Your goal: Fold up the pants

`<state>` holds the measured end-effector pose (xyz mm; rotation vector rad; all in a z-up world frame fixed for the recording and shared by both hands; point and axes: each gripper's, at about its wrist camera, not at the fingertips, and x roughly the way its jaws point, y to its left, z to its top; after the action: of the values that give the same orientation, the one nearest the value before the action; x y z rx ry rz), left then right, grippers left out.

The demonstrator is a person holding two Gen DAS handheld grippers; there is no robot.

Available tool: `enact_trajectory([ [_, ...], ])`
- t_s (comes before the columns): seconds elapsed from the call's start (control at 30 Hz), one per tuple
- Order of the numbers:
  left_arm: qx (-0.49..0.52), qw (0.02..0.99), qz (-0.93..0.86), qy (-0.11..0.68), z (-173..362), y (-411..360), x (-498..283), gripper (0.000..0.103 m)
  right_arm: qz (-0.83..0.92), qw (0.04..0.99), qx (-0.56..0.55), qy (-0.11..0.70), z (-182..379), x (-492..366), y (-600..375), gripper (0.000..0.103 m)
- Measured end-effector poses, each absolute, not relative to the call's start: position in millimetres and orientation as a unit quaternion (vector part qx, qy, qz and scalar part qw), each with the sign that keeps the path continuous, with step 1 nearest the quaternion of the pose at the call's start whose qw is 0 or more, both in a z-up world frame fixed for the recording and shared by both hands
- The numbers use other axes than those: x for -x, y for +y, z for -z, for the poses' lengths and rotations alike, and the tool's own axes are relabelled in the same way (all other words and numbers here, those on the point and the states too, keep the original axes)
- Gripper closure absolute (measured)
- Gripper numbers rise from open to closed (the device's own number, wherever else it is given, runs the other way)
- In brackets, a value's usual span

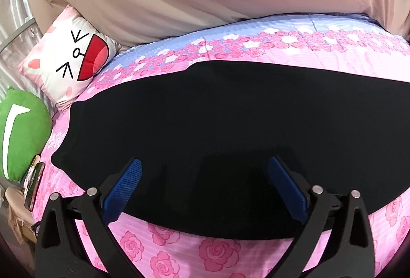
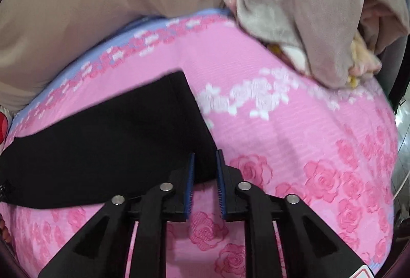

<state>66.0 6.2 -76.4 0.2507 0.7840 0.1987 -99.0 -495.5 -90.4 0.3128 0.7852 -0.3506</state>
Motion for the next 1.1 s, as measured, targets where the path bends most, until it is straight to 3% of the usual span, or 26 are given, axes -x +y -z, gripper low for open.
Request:
enact_trajectory([
  [0.03,-0.122,0.911,-0.096,0.382,77.3,5.4,-66.6,0.006,0.17,0.899,-0.156,0.372,88.2,101.7,-496.2,0.071],
  [0.13,-0.118,0.911,-0.09,0.385,78.1,3.0,-64.1,0.006,0.193,0.9,-0.161,0.356,78.8,109.6,-497.2,0.048],
  [0.23,-0.113,0.912,-0.082,0.385,77.6,1.7,-59.4,0.005,0.187,0.888,-0.196,0.371,90.1,103.2,-505.6,0.044],
  [0.27,-0.113,0.912,-0.081,0.386,77.8,1.9,-58.0,0.005,0.175,0.886,-0.207,0.377,97.0,97.8,-506.1,0.044],
  [0.33,-0.11,0.912,-0.079,0.388,78.0,3.6,-56.0,0.005,0.165,0.887,-0.211,0.375,95.4,92.8,-503.3,0.065],
  [0.5,-0.092,0.914,-0.07,0.388,79.9,15.5,-52.1,0.005,0.164,0.882,-0.23,0.377,92.6,80.0,-493.7,0.079],
  [0.77,-0.031,0.911,-0.048,0.407,89.1,40.2,-57.7,0.005,0.15,0.897,-0.248,0.334,52.9,83.0,-456.5,0.085],
  [1.1,0.013,0.913,-0.039,0.405,92.5,50.8,-57.2,0.005,-0.012,0.941,-0.151,0.303,-53.6,25.8,-281.9,0.085],
])
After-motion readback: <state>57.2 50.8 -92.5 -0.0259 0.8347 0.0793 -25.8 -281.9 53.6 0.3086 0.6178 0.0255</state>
